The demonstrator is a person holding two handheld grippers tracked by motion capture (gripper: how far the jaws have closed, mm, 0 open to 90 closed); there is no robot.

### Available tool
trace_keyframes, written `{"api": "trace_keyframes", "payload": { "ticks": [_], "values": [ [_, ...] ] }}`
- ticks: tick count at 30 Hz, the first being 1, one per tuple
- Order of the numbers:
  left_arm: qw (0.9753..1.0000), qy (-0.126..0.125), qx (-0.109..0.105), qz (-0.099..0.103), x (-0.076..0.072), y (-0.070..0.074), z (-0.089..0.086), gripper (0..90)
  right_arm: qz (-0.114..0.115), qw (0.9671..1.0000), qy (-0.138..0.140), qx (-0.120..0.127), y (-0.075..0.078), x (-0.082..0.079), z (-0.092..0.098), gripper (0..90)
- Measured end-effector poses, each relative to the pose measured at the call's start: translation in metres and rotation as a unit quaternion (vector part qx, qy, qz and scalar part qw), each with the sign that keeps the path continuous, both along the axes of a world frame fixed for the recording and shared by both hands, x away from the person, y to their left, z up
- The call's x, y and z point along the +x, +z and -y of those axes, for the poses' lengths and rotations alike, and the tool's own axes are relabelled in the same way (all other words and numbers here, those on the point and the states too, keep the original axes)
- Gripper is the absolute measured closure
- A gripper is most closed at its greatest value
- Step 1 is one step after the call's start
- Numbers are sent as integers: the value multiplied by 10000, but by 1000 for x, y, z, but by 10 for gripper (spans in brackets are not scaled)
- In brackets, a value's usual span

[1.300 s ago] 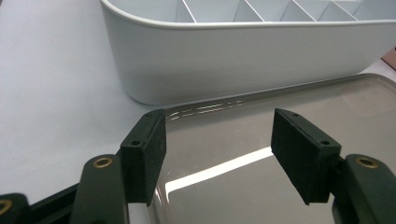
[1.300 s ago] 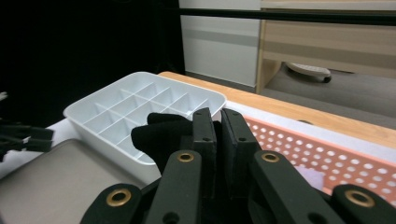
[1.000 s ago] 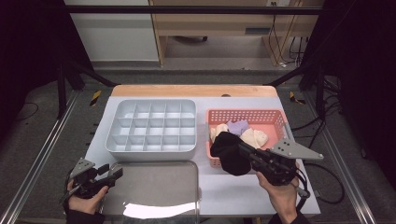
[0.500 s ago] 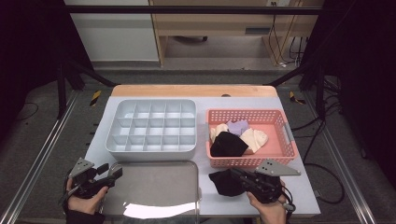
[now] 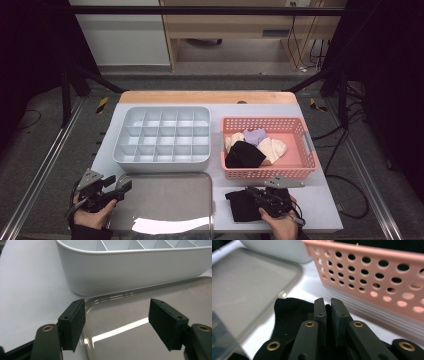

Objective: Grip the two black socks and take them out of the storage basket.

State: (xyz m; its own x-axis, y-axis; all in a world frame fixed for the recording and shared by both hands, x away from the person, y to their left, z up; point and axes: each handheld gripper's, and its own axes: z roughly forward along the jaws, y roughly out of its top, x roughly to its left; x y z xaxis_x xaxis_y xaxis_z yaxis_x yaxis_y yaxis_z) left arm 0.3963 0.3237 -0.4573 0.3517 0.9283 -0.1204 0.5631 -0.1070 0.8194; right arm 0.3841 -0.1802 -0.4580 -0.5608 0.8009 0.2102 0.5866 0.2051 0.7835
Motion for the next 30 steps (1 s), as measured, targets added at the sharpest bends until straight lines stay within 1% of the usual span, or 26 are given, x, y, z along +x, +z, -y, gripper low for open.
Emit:
{"api": "trace_keyframes", "payload": {
  "ticks": [2, 3, 5, 7, 9, 10, 16, 17, 18, 19, 20, 22, 23, 25, 30],
  "values": [
    [10000, 19, 1, 5, 0, -1, -1, 320, -45, 9999, -33, -104, -4, 3, -3, 819],
    [10000, 43, -1, 9, 0, -1, -1, 322, -16, 9999, -10, -147, -6, 4, -4, 814],
    [10000, 26, -21, 37, 1, -2, -3, 341, -13, 9996, -40, -279, -10, 5, -7, 783],
    [10000, -1, -90, 29, 2, -3, -4, 379, -31, 9990, -69, -441, -14, 8, -9, 744],
    [9999, 34, -98, 41, 2, -3, -5, 387, -52, 9987, -91, -494, -16, 9, -10, 720],
    [9999, 49, -96, 63, 2, -3, -5, 387, -40, 9988, -95, -472, -15, 9, -9, 711],
    [9999, 85, -61, 123, 2, -4, -5, 387, 206, 9994, -153, -231, -6, 4, -5, 625],
    [9998, 54, -38, 200, 2, -4, -5, 391, 214, 9994, -185, -179, -4, 3, -5, 607],
    [9995, 44, 11, 304, 2, -4, -5, 406, 249, 9994, -198, -141, -2, 2, -4, 592],
    [9993, 42, 73, 365, 2, -4, -5, 416, 307, 9992, -222, -103, 0, 2, -3, 583],
    [9995, 42, 55, 322, 2, -4, -5, 425, 339, 9991, -244, -87, 2, 1, -2, 576],
    [9998, 65, 166, 132, 3, -3, -6, 441, 399, 9987, -303, -81, 6, 1, -1, 553],
    [9998, 77, 174, 87, 3, -3, -6, 441, 401, 9986, -333, -50, 7, 1, 0, 540],
    [9998, 100, 152, 74, 3, -3, -6, 432, 376, 9987, -352, 35, 10, 1, 0, 516],
    [9999, 98, 104, 7, 4, -4, -8, 414, 414, 9984, -380, 87, 16, 3, 0, 476]
  ]
}}
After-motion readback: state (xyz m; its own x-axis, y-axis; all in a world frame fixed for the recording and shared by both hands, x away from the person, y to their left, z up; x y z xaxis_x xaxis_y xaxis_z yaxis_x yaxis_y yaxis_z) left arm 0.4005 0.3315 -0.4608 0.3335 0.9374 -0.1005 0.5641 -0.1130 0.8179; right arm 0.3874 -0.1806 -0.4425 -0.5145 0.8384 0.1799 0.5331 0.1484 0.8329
